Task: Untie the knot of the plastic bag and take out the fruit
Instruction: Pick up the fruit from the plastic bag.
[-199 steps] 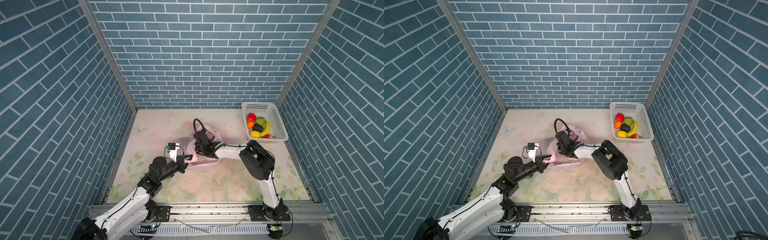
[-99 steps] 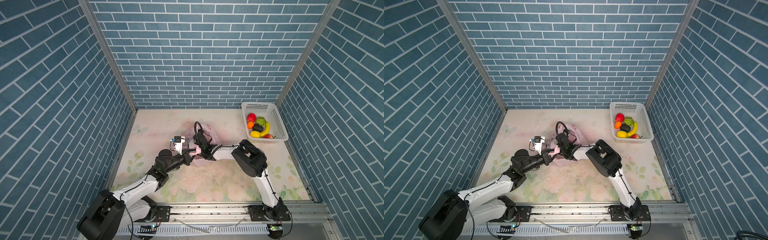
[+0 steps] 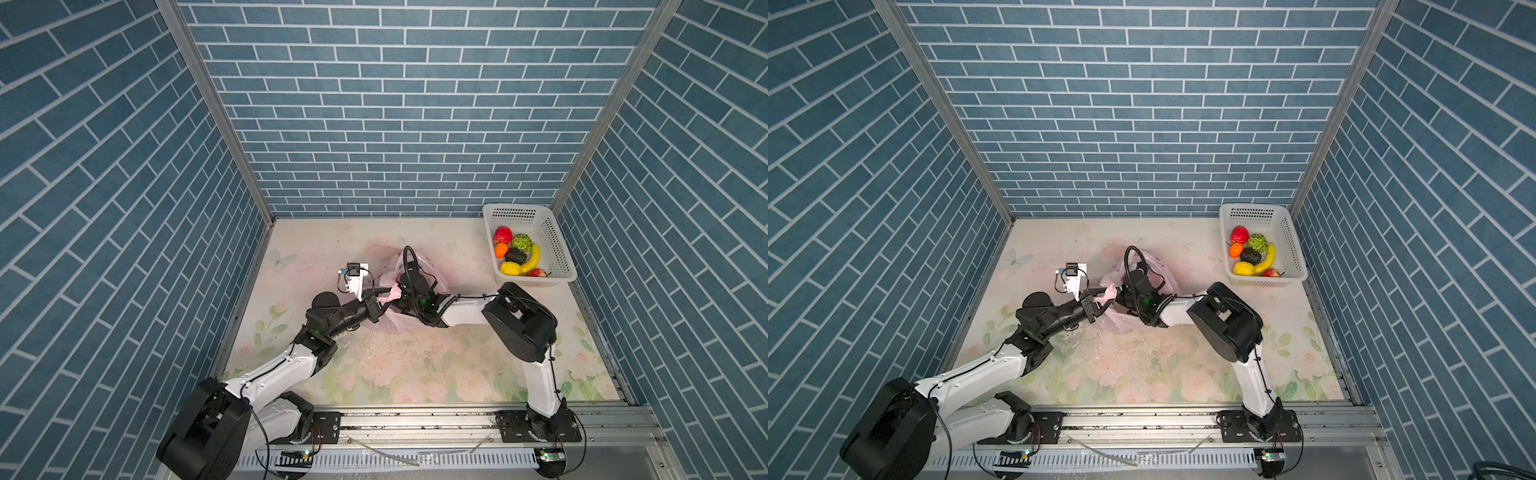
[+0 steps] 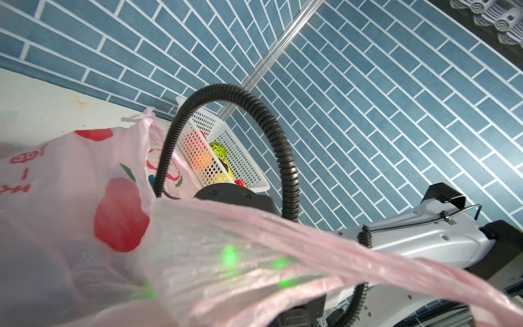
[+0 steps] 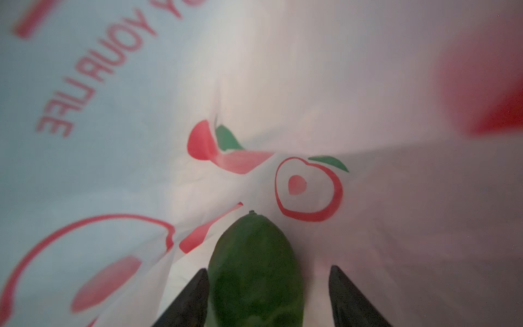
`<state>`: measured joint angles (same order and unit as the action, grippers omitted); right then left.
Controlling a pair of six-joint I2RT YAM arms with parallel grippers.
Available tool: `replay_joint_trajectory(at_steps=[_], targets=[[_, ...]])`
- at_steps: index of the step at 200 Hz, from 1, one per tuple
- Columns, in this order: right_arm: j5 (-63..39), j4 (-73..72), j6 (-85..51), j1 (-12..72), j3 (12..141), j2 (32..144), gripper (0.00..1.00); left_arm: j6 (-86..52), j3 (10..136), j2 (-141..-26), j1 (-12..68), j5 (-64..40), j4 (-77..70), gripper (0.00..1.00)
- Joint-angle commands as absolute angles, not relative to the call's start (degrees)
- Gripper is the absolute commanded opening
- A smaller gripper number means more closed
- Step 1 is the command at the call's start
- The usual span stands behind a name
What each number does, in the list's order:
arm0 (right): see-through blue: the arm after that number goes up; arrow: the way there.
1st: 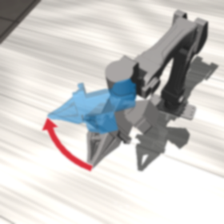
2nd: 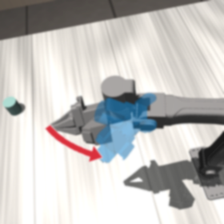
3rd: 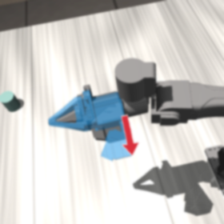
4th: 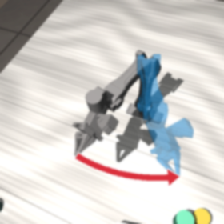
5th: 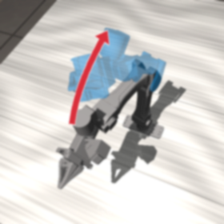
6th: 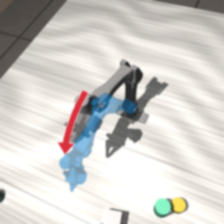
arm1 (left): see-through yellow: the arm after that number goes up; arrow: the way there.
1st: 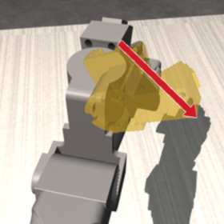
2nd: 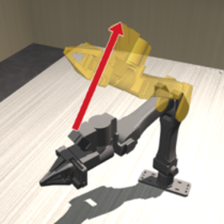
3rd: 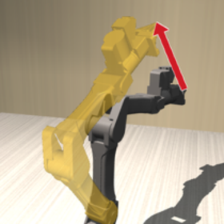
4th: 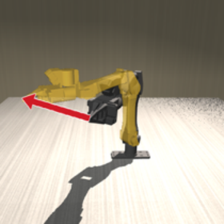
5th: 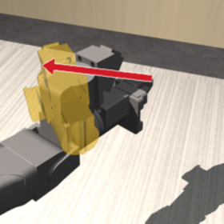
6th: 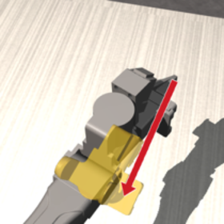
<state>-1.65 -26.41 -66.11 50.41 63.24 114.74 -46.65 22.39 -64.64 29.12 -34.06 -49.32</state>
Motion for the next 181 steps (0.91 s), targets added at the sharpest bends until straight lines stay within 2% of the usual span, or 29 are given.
replay_joint_trajectory(at_steps=[1, 40, 73, 130, 181], targets=[[4.46, -15.96, -64.42, 48.84, 58.08, 107.18, 0.66, -49.66, 23.14, -66.19, 28.74, -38.06, -54.98, 0.0], [7.72, -0.81, -64.43, 47.66, 55.47, 98.28, 0.66, -55.62, 21.88, -69.35, 28.87, -41.57, -62.97, 0.0], [7.17, 6.11, -64.29, 47.51, 56.52, 96.71, 0.67, -55.34, 17.35, -68.97, 28.83, -40.8, -63.33, 0.0], [4.27, -2.18, -62.8, 47.9, 57.66, 100.58, 0.69, -54.44, 14.18, -70.33, 28.74, -40.14, -66.43, 0.0], [5.29, -10.87, -60.41, 49.85, 61.26, 107.44, 0.72, -56.66, 15.59, -76.82, 28.68, -40.85, -74.87, 0.0]])
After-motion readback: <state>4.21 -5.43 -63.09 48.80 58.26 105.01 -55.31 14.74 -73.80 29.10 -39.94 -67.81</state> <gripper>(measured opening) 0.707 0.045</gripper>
